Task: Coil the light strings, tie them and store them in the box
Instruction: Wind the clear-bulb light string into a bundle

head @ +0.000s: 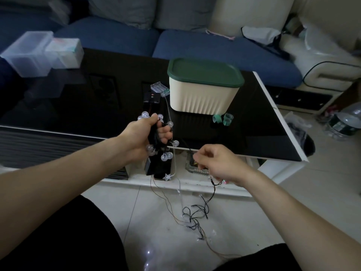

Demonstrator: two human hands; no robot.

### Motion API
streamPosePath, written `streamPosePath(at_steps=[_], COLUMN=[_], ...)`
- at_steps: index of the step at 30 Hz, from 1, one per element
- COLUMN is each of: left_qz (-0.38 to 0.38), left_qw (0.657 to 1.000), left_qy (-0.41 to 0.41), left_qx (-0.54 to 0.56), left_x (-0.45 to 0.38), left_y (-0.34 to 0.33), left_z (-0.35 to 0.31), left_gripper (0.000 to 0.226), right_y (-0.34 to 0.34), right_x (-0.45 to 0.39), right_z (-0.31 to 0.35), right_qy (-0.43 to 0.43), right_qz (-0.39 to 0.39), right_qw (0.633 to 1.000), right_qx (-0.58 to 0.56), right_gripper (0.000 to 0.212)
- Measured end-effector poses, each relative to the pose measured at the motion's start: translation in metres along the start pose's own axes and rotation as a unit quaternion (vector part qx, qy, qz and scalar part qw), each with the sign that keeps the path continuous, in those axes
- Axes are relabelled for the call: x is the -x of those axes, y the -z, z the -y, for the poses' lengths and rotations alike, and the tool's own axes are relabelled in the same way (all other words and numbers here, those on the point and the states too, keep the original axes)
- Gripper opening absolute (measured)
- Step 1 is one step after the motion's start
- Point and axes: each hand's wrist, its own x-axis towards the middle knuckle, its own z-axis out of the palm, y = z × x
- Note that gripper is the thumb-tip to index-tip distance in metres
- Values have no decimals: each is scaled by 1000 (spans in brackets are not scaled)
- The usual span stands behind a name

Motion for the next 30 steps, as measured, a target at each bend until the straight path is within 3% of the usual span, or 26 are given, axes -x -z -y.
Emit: streamPosePath(at_steps=[4,9,12,13,18,22,27,30], left_qz=[-21,67,119,145,252,293,340,343], left_qw=[1000,992,982,976,922,904,871,859], left_qy=[-11,17,20,27,79,119,126,92], left_qx=[-15,-107,-146,-162,-283,-288,-332,-369], left_x=[-3,5,10,9,13,11,10,9], left_y=[2,-3,-8,-7,-11,-9,-7,-4], left_z=[3,8,15,17,26,28,27,25], left_gripper=[29,9,12,22,37,56,55,48], right_y=[-12,-24,-27,-28,-26,-21,-11,-7], right_x=[0,8,11,12,17,18,12,11], right_z=[10,20,22,23,24,24,21,20], right_qy=[80,118,137,150,166,171,165,172], right_qz=[20,66,71,70,66,41,-5,15], right_qw=[993,982,977,974,977,981,986,985], right_qx=[79,130,150,152,117,81,-6,-26], right_gripper=[16,17,14,14,23,22,15,17])
